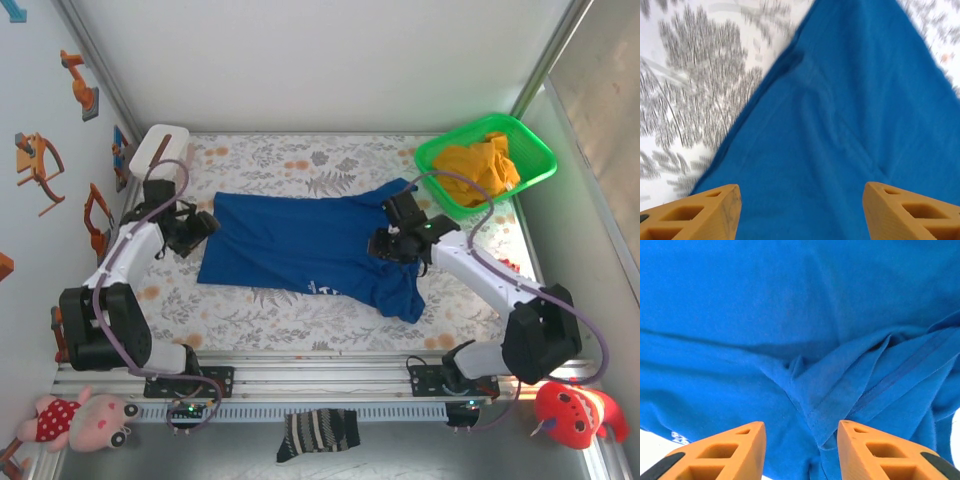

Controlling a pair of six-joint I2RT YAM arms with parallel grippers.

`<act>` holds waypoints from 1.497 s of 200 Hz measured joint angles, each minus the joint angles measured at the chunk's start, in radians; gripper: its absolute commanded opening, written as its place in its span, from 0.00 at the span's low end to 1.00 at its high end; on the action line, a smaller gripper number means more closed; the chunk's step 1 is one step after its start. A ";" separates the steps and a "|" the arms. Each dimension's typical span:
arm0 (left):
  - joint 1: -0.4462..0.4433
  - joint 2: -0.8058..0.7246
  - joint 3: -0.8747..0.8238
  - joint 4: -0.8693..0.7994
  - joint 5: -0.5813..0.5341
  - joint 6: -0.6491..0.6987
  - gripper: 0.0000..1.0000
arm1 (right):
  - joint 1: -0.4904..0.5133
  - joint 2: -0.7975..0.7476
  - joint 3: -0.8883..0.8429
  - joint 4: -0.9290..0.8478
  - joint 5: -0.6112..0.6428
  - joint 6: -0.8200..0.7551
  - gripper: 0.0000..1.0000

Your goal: Fold the inside-out t-shirt

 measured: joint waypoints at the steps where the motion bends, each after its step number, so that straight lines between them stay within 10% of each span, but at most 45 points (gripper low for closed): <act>1: 0.000 -0.001 -0.003 0.000 0.000 -0.001 0.65 | 0.004 0.003 -0.002 0.000 0.003 0.000 0.42; 35: -0.036 -0.024 -0.119 0.005 0.011 -0.039 0.65 | 0.023 0.082 -0.033 0.005 0.049 0.000 0.38; 71: -0.046 0.006 -0.161 0.038 0.011 -0.064 0.65 | 0.023 0.177 -0.029 0.034 0.067 -0.013 0.00; 163: -0.049 0.112 -0.165 0.106 -0.023 -0.076 0.65 | -0.173 0.400 0.418 -0.006 0.010 -0.103 0.00; 181: -0.049 0.112 -0.166 0.108 -0.022 -0.079 0.65 | -0.209 0.488 0.515 0.005 -0.037 -0.124 0.37; 197: -0.049 0.111 -0.166 0.108 -0.022 -0.079 0.65 | -0.217 0.519 0.536 0.013 -0.064 -0.139 0.40; 299: -0.028 -0.113 -0.112 -0.032 -0.073 -0.055 0.72 | -0.210 -0.170 -0.180 -0.051 -0.066 -0.045 0.42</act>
